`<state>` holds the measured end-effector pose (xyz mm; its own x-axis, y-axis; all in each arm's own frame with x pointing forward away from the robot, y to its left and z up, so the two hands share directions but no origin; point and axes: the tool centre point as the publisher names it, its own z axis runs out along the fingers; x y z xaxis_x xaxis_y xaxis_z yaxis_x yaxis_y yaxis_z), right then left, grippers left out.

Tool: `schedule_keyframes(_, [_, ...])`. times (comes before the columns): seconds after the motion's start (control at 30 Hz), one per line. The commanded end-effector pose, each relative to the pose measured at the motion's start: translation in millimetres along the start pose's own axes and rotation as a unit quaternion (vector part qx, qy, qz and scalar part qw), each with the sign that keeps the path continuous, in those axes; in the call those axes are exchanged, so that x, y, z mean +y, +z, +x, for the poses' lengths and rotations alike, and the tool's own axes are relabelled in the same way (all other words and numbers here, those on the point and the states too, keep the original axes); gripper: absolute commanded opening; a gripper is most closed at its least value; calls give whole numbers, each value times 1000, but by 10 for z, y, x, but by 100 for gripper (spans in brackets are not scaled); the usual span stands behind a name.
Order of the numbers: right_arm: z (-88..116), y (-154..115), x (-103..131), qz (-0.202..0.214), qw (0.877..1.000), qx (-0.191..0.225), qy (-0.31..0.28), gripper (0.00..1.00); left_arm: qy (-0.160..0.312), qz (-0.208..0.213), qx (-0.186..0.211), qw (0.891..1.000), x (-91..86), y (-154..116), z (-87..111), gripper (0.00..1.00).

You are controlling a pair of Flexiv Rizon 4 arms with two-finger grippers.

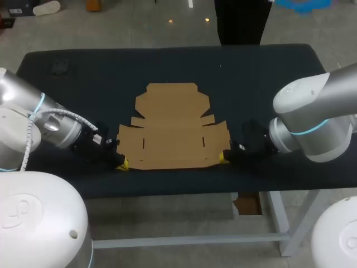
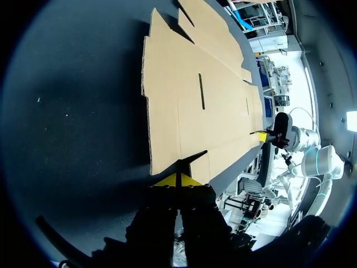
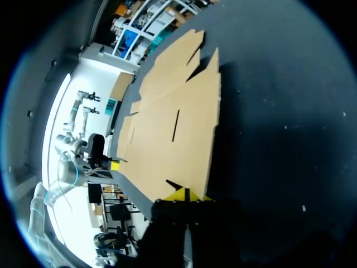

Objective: Assemble the packaging by folding the flat box into shape, placing the metal phone stand inside, and closing the box properly

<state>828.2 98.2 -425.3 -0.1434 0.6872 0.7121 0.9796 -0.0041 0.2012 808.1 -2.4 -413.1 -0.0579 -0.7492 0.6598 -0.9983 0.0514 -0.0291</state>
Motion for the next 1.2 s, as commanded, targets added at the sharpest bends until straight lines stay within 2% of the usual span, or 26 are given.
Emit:
schedule_keyframes(0.03, [9, -5, -2, -1, 1000, 0, -1, 0, 1, -2, 0, 1000, -19, 6, 11, 0])
schedule_keyframes(0.63, [82, -1, 34, 0, 1000, 8, -11, 0, 17, -6, -13, 1000, -18, 3, 99, 0])
schedule_keyframes(1.2, [200, -17, 71, 6, 1000, -3, -31, 0, 21, -9, -27, 999, -25, 3, 163, 0])
